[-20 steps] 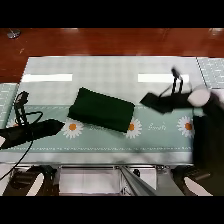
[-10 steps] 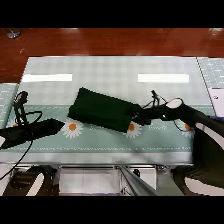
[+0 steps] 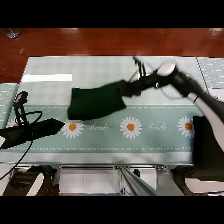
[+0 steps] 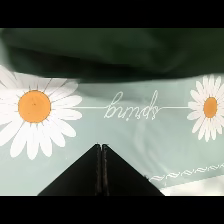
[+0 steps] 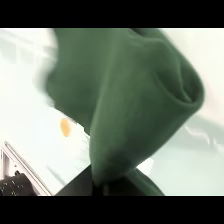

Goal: Fold the shirts.

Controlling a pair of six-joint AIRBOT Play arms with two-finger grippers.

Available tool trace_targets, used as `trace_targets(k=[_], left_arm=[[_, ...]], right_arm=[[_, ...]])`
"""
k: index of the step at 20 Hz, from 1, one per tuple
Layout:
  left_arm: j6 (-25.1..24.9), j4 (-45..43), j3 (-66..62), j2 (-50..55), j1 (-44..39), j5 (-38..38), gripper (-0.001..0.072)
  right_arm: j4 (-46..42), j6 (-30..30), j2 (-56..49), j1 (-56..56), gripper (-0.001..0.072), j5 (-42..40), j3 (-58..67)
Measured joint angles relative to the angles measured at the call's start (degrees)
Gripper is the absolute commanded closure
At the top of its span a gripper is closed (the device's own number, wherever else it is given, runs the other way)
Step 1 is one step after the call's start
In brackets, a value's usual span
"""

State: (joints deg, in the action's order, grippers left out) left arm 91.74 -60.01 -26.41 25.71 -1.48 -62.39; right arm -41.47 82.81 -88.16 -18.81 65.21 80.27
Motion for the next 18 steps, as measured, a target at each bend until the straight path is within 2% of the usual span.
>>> trace_targets(k=[5,8,13,18], left_arm=[[-0.2,0.0,0.0,0.0,0.0,0.0,0.0687],[-0.92,0.0,0.0,0.0,0.0,-0.02,0.0686],[-2.03,-0.02,0.0,0.0,0.0,-0.07,0.0686],[-2.89,-0.02,0.0,0.0,0.0,0.52,0.0686]], right_arm=[[-18.73,7.52,0.5,5.07,0.069,15.98,26.58],[-25.27,10.12,2.64,12.11,0.069,24.48,34.34],[-29.53,15.37,8.59,27.93,0.069,35.43,37.57],[-33.64,18.88,19.69,43.15,0.0689,39.65,27.96]])
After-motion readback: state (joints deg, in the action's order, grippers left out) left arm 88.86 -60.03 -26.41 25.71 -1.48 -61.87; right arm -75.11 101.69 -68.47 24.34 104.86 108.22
